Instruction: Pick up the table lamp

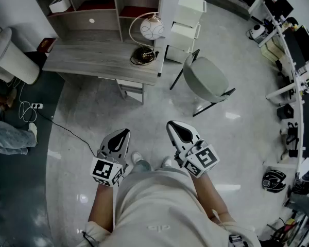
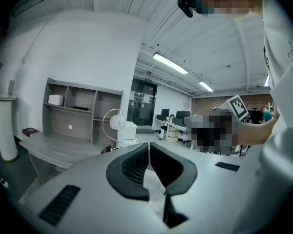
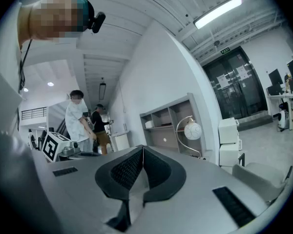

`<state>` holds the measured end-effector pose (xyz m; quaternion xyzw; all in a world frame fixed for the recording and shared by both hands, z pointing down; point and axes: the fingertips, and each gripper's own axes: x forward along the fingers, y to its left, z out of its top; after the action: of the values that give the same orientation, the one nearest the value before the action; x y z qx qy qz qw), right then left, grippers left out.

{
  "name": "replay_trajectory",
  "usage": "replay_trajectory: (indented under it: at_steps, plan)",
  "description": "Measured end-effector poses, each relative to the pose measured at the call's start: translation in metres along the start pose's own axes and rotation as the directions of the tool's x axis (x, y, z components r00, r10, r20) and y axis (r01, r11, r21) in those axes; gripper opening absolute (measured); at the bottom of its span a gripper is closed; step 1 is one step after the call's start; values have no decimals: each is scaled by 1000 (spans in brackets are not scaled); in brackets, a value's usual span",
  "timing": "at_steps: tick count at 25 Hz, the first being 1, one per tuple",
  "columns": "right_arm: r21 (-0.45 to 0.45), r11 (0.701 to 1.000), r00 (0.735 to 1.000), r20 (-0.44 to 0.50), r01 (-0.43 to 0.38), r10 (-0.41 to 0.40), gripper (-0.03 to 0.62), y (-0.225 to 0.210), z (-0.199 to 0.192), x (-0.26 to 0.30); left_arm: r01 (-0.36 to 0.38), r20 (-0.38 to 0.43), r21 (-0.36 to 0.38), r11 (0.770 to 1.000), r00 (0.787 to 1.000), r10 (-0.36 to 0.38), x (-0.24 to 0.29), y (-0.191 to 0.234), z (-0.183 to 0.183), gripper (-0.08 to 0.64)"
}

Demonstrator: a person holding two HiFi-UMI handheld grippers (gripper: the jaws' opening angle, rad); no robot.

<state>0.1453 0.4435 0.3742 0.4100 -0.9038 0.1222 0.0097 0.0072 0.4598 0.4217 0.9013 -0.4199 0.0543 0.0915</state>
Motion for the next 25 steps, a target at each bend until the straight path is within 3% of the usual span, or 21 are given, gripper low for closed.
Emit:
replay_trajectory:
  at_steps: [15, 25]
  plan:
    - [5, 999, 999, -6, 40, -40, 34, 15, -3, 89, 46, -8, -31, 998, 999, -46, -2, 93, -11, 17]
    - [44, 998, 999, -12, 34, -33, 34, -28, -6, 146, 31, -49, -62, 998, 998, -34, 36, 136, -25, 17]
